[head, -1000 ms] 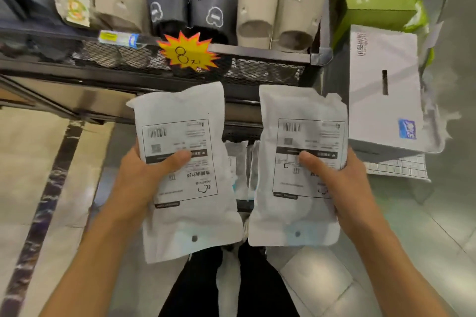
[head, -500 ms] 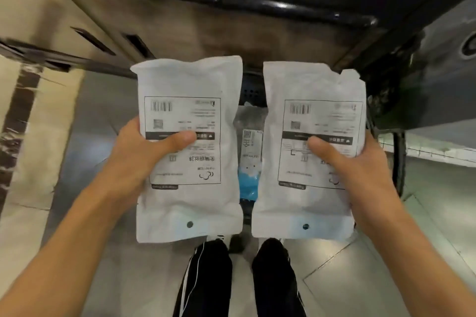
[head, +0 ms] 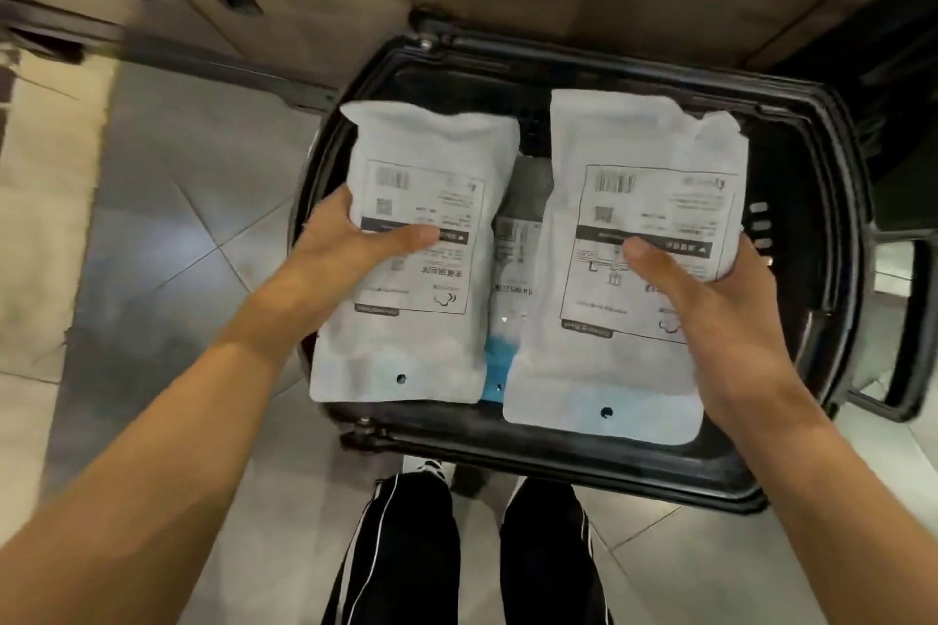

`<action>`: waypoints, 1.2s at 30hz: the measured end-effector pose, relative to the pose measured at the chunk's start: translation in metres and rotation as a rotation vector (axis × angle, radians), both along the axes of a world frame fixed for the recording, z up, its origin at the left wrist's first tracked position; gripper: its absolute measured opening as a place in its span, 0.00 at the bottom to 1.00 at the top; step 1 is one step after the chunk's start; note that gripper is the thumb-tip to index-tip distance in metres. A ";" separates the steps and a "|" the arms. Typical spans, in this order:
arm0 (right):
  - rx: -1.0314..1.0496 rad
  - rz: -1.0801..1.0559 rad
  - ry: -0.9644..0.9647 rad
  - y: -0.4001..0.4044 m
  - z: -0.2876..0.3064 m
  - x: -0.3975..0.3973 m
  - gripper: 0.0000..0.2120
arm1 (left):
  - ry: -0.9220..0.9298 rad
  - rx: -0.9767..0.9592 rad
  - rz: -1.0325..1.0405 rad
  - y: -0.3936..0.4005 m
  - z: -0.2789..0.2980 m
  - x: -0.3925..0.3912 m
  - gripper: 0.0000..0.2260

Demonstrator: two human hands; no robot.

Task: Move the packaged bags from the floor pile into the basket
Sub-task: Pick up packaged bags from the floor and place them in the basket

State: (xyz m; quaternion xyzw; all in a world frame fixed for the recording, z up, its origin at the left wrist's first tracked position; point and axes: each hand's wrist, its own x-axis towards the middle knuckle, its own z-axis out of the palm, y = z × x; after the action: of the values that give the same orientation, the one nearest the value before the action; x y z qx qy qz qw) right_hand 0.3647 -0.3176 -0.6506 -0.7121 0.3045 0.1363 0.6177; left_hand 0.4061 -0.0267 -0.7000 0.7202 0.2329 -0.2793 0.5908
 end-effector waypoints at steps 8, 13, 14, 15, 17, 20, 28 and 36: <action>-0.007 -0.056 0.057 0.003 0.006 0.007 0.23 | -0.187 0.509 -0.285 -0.014 -0.014 0.017 0.44; -0.006 -0.053 0.062 0.005 0.010 0.007 0.25 | -0.268 0.938 -0.786 -0.022 -0.020 0.013 0.46; -0.011 -0.051 0.067 0.005 0.011 0.007 0.25 | -0.233 0.989 -0.881 -0.019 -0.024 0.014 0.44; -0.014 -0.049 0.067 0.004 0.012 0.006 0.24 | -0.200 1.034 -0.968 -0.018 -0.027 0.015 0.43; -0.005 -0.058 0.058 0.003 0.015 0.004 0.21 | -0.170 1.111 -1.075 -0.016 -0.031 0.015 0.38; 0.001 -0.058 0.042 0.002 0.017 0.001 0.21 | -0.201 1.128 -1.061 -0.017 -0.031 0.017 0.33; -0.052 -0.137 0.092 0.006 0.027 -0.004 0.27 | -0.404 0.745 -0.846 -0.026 0.045 0.023 0.22; 0.025 -0.150 0.124 0.036 0.030 0.005 0.24 | -0.442 0.677 -0.535 -0.009 0.135 0.011 0.21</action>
State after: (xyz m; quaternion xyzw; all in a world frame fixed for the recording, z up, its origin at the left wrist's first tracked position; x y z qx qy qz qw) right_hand 0.3693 -0.2817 -0.6203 -0.6698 0.3927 0.1373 0.6151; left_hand 0.4172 -0.0359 -0.5651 0.9487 -0.0139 -0.1705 0.2661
